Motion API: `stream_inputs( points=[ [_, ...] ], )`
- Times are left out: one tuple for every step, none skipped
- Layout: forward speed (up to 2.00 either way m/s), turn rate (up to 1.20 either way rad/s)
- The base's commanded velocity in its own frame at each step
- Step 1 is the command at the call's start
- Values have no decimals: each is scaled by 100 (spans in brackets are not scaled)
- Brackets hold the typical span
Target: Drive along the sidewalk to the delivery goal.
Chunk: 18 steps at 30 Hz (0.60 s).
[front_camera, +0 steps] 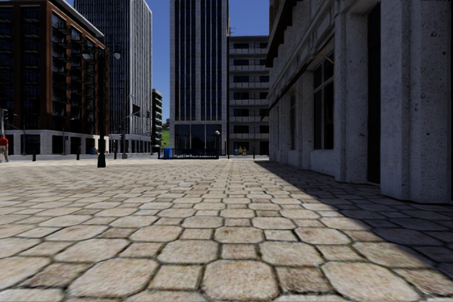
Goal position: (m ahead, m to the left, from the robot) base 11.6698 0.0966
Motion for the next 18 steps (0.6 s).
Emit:
stream_inputs(
  points=[
    [200, 0],
    [200, 0],
    [200, 0],
    [200, 0],
    [200, 0],
    [200, 0],
    [200, 0],
    [200, 0],
    [200, 0],
    [200, 0],
    [200, 0],
    [200, 0],
    [200, 0],
    [200, 0],
    [200, 0],
    [200, 0],
    [200, 0],
    [200, 0]
  ],
)
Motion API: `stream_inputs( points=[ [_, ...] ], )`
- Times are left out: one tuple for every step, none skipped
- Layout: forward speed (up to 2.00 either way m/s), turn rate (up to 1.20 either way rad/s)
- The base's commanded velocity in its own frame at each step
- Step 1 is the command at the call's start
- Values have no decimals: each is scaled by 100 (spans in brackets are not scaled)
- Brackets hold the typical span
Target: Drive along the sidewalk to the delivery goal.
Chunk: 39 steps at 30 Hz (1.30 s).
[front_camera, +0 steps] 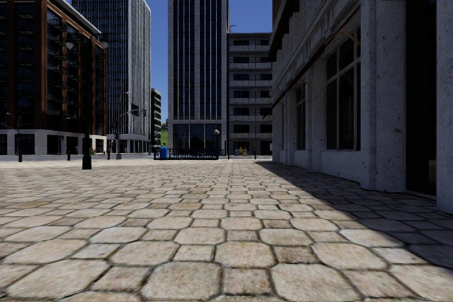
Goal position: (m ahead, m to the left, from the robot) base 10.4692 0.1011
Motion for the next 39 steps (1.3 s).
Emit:
stream_inputs(
  points=[
    [200, 0],
    [200, 0],
    [200, 0],
    [200, 0],
    [200, 0],
    [200, 0],
    [200, 0],
    [200, 0],
    [200, 0],
    [200, 0],
    [200, 0],
    [200, 0],
    [200, 0],
    [200, 0],
    [200, 0],
    [200, 0],
    [200, 0],
    [200, 0],
    [200, 0],
    [200, 0],
    [200, 0],
    [200, 0],
    [200, 0],
    [200, 0],
    [200, 0],
    [200, 0],
    [200, 0],
    [200, 0],
    [200, 0],
    [200, 0],
    [200, 0],
    [200, 0],
    [200, 0],
    [200, 0],
    [200, 0],
    [200, 0],
    [200, 0],
    [200, 0],
    [200, 0]
  ],
)
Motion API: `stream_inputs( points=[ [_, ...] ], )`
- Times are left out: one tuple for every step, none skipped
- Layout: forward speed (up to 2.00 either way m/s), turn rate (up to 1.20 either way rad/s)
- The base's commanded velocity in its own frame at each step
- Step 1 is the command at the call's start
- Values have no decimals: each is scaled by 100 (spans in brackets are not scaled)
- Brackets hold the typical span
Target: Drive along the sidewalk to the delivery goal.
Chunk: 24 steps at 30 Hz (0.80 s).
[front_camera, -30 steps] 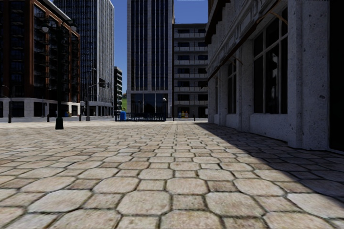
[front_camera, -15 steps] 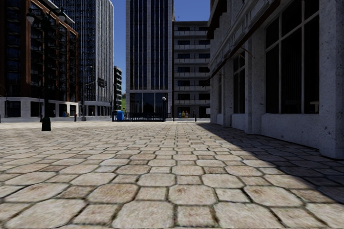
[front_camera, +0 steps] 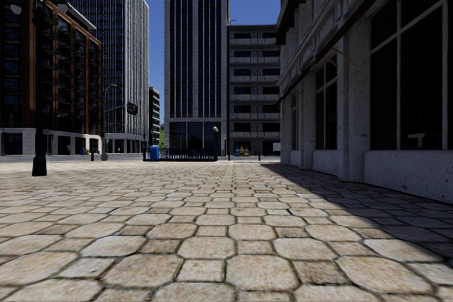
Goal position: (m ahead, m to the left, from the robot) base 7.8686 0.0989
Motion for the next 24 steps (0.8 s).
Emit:
stream_inputs(
  points=[
    [200, 0],
    [200, 0],
    [200, 0],
    [200, 0],
    [200, 0],
    [200, 0],
    [200, 0],
    [200, 0],
    [200, 0],
    [200, 0],
    [200, 0],
    [200, 0],
    [200, 0],
    [200, 0],
    [200, 0],
    [200, 0],
    [200, 0],
    [200, 0],
    [200, 0],
    [200, 0],
    [200, 0],
    [200, 0],
    [200, 0],
    [200, 0]
  ],
)
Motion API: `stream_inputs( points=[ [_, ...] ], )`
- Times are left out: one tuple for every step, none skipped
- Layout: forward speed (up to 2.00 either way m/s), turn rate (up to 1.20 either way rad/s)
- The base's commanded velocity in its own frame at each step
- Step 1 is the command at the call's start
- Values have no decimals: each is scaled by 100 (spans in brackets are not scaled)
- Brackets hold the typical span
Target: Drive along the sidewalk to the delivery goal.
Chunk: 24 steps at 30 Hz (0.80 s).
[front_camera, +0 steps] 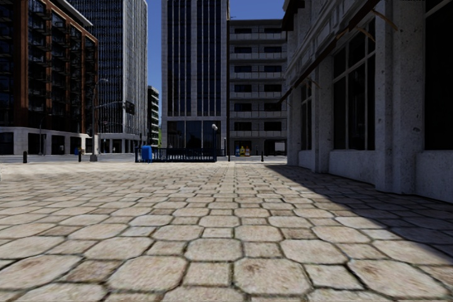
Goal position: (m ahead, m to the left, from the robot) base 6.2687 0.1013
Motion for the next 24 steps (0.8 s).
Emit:
stream_inputs(
  points=[
    [200, 0],
    [200, 0],
    [200, 0],
    [200, 0],
    [200, 0],
    [200, 0],
    [200, 0],
    [200, 0],
    [200, 0],
    [200, 0],
    [200, 0],
    [200, 0],
    [200, 0],
    [200, 0],
    [200, 0],
    [200, 0],
    [200, 0],
    [200, 0],
    [200, 0],
    [200, 0],
    [200, 0],
    [200, 0],
    [200, 0],
    [200, 0]
  ],
)
